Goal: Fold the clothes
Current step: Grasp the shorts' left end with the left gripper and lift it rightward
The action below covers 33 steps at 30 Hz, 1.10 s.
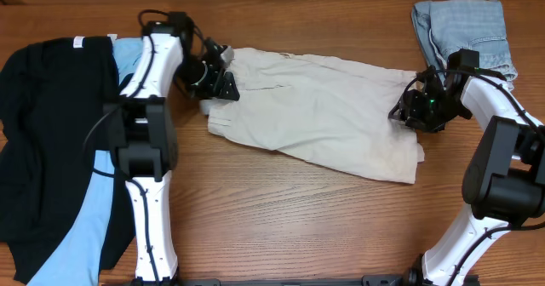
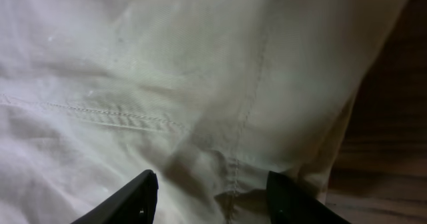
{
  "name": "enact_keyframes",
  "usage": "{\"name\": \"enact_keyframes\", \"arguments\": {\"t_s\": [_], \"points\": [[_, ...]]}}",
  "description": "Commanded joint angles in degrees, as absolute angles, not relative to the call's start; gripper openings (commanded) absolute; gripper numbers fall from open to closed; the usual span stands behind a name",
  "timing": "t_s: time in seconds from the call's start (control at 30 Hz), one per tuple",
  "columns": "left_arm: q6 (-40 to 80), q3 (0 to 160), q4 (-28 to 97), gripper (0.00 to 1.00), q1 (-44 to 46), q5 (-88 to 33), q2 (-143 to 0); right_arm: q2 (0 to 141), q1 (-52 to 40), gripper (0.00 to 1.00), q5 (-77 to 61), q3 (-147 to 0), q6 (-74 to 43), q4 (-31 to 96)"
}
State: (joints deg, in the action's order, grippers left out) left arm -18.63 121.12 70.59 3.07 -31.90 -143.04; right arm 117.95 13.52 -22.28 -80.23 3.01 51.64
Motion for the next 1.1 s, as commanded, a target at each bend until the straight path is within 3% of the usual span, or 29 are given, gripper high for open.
{"name": "enact_keyframes", "arguments": {"t_s": [0.0, 0.03, 0.27, 0.57, 0.7, 1.07], "points": [[-19.44, 120.79, 70.41, 0.12, 5.63, -33.67, -145.58, 118.1, 13.45, 0.56, -21.47, -78.81, 3.25, 51.2], [-19.03, 120.81, 70.46, 0.04, 5.65, -33.74, -145.56, 118.1, 13.45, 0.56, -21.47, -78.81, 3.22, 51.24], [-18.83, 126.67, 78.0, 0.04, 4.45, -34.13, -145.36, 118.08, 13.04, 0.47, -22.81, -78.81, 3.27, 51.24], [-16.38, 153.82, 96.92, 0.04, 2.61, -26.81, -145.34, 116.05, 9.56, 0.47, -30.87, -79.2, 6.24, 51.86], [-11.55, 158.63, 96.84, 0.04, 3.81, -17.45, -143.04, 113.19, 8.54, 0.47, -34.44, -80.49, 6.0, 52.8], [-5.58, 158.56, 96.84, 0.04, 6.5, -12.69, -138.5, 108.81, 4.25, 0.37, -36.47, -80.73, 2.33, 51.59]]}}
